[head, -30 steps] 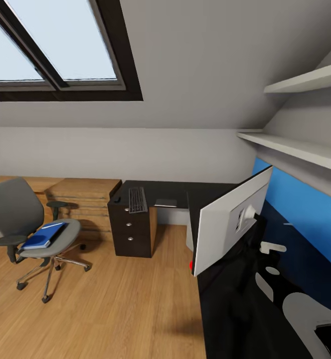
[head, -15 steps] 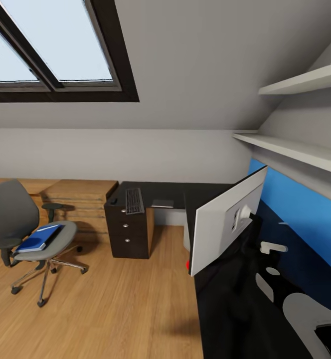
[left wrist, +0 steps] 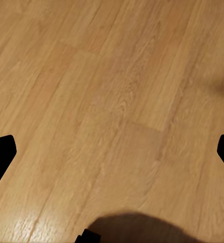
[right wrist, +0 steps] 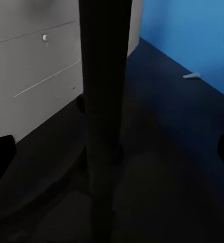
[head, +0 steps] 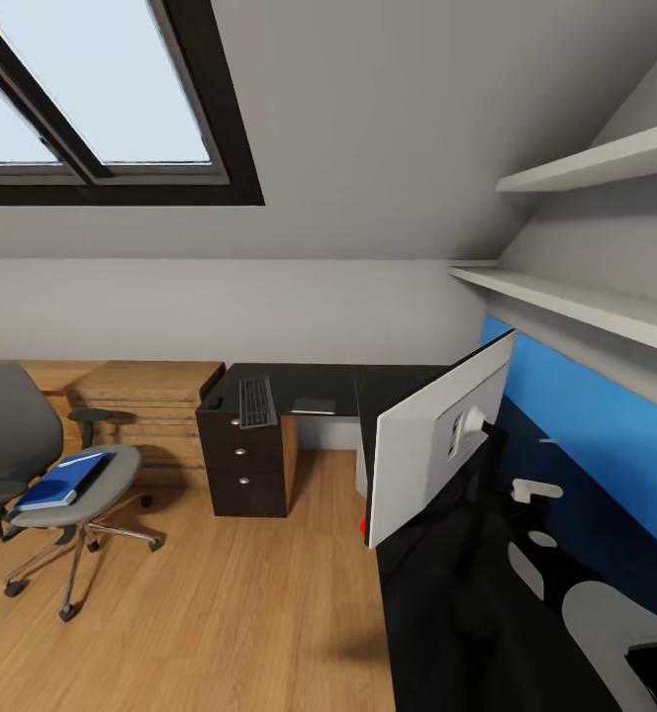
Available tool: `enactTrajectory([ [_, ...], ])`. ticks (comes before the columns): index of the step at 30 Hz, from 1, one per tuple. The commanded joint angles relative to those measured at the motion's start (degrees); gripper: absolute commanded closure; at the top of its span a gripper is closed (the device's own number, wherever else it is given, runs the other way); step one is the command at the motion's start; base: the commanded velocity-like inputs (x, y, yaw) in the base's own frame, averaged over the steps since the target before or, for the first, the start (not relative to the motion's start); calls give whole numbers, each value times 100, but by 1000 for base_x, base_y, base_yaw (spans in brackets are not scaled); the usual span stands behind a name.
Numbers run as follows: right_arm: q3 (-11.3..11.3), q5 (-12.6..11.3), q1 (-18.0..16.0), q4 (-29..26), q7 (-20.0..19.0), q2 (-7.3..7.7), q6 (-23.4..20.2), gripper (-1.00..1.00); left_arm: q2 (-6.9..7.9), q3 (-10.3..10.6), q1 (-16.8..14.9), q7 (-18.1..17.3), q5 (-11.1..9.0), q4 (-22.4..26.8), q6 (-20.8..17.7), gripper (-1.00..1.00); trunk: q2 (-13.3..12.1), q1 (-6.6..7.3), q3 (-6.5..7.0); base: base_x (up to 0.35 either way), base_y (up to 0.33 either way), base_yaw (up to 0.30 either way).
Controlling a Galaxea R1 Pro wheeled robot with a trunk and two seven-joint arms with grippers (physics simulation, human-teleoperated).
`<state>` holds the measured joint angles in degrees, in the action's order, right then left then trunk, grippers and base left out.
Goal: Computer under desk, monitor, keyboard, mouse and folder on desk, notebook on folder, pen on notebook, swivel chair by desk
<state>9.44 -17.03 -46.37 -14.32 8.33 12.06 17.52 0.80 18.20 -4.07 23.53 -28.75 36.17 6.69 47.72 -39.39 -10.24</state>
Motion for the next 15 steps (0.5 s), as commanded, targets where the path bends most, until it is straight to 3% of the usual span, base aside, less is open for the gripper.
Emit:
enactTrajectory([
  [1, 49, -49, -5, 13, -113, 9, 60, -100, 8, 49, -6, 40, -60, -4, 34, -100, 7, -1, -8, 0, 0, -6],
  [7, 46, -60, -4, 211, -691, 104, 361, -100, 8, 72, -6, 38, -61, -11, 34, -100, 7, -1, -8, 0, 0, -3],
  [9, 43, -68, -4, 396, -1006, 196, 691, -100, 8, 139, -6, 38, -61, -14, 34, -100, 7, -1, -8, 0, 0, 0],
  [15, 42, -72, -4, 496, -1149, 239, 872, -100, 9, 280, -6, 31, -62, -21, 39, -100, 7, -1, -8, 0, 0, 0],
])
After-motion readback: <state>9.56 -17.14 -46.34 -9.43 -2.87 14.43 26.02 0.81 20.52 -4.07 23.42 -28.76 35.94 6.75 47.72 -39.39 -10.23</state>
